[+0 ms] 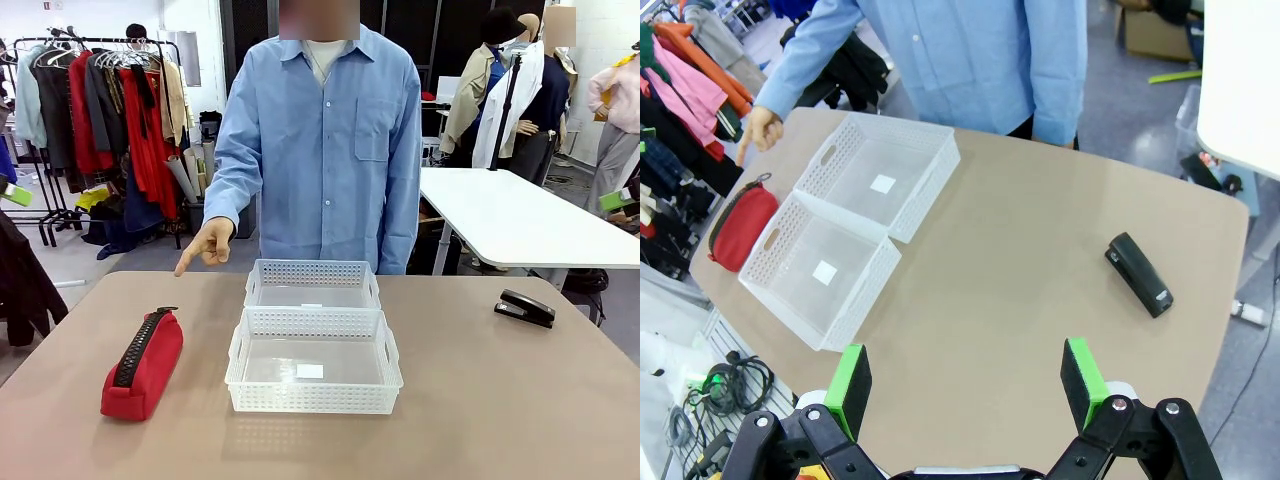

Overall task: Distribute items into two baskets.
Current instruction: Pick up the Pencil pouch that the person points to.

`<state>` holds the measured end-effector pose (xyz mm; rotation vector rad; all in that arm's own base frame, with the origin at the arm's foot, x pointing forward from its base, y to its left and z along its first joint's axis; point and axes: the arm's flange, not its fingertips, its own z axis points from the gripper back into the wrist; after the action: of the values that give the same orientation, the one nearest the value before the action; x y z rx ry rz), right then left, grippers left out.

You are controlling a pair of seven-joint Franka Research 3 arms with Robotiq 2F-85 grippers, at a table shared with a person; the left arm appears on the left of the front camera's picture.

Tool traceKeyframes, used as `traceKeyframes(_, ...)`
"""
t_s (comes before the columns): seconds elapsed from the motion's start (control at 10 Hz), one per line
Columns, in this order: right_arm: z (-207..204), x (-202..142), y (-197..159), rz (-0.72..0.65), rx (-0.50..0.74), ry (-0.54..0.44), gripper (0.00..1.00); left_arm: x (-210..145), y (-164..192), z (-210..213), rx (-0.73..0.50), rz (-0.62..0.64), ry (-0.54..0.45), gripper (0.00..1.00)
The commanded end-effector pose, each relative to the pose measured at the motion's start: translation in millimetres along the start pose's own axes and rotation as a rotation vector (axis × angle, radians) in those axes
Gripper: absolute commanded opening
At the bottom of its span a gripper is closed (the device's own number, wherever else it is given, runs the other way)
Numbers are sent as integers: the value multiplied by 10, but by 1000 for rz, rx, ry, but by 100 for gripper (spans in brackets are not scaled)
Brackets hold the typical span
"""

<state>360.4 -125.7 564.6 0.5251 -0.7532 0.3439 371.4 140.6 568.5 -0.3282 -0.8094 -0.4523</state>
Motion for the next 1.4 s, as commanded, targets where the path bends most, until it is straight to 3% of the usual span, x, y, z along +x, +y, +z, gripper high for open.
traceKeyframes(0.0, 2, 2, 0, 1, 13, -6, 100, 38, -280, -197, 18, -3, 91, 100)
traceKeyframes(0.5, 2, 2, 0, 1, 13, -6, 100, -241, -1081, -738, 74, 7, 353, 100)
traceKeyframes(0.7, 2, 2, 0, 1, 13, -6, 100, -332, -1313, -890, 114, 9, 412, 100)
traceKeyframes(1.1, 2, 2, 0, 1, 13, -6, 100, -327, -1555, -1263, 149, 122, 579, 100)
traceKeyframes(1.3, 2, 2, 0, 1, 13, -6, 100, -324, -1599, -1430, 139, 140, 617, 100)
